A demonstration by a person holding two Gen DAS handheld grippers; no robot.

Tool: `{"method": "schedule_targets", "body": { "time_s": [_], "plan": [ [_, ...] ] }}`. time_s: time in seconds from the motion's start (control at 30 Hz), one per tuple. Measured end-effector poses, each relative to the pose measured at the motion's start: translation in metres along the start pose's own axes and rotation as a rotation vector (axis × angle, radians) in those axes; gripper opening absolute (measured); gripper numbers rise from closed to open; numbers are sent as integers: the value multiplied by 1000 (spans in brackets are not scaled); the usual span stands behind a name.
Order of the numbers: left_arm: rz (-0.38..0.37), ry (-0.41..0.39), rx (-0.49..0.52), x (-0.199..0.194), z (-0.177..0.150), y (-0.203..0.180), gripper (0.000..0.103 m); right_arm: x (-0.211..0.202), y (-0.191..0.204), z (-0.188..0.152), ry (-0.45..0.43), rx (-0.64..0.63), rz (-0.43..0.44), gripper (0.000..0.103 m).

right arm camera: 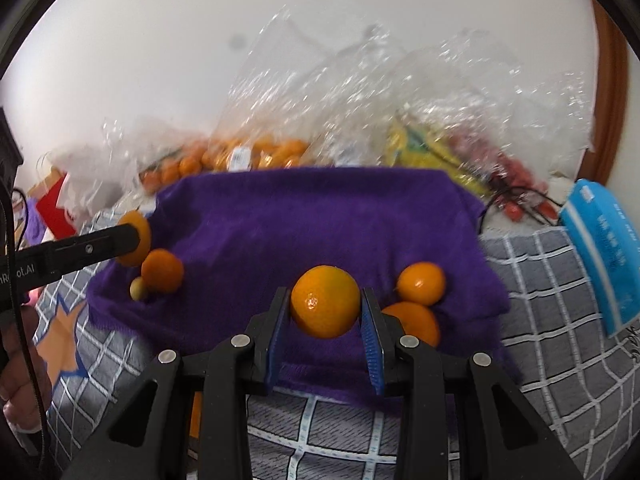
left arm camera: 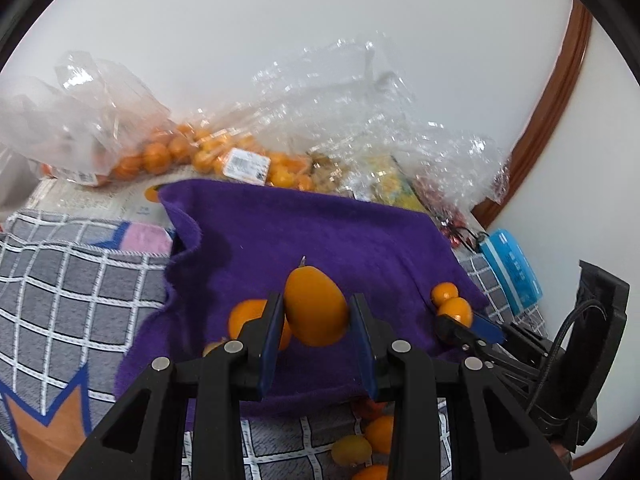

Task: Organize fruits
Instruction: 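Lower both fruits onto the towel and open both grippers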

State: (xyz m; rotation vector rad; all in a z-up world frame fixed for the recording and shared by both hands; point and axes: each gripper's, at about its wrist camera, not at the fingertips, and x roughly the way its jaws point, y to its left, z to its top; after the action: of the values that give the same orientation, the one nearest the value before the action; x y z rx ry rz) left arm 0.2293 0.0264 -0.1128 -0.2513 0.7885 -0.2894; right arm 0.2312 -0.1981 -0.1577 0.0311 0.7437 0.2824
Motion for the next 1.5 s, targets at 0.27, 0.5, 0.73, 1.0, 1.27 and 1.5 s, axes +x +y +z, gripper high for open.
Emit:
{"method": "schedule_targets", "body": {
  "time_s": [0.27,0.5,0.73,1.0,1.27,1.5],
  "plan": [
    [16,62,42,15,-9,-1,32,5,-4,-7,39,18,26,34],
    [4,71,60,18,-13,-2,32,12,0,-10,50,3,13,34],
    [-18,77,43,22,-18,0,32,13,0,-11,47,-7,-5,34],
    [-29,50,37,24,-20,-1,32,13,0,-11,45,-4,-10,34],
    [-15,33,38,23,-20,-2,32,-3,-4,-9,-3,8,-18,35],
    [-55,19,16,20,-18,-3,35,-38,-9,1,-76,50,-23,40]
  ]
}}
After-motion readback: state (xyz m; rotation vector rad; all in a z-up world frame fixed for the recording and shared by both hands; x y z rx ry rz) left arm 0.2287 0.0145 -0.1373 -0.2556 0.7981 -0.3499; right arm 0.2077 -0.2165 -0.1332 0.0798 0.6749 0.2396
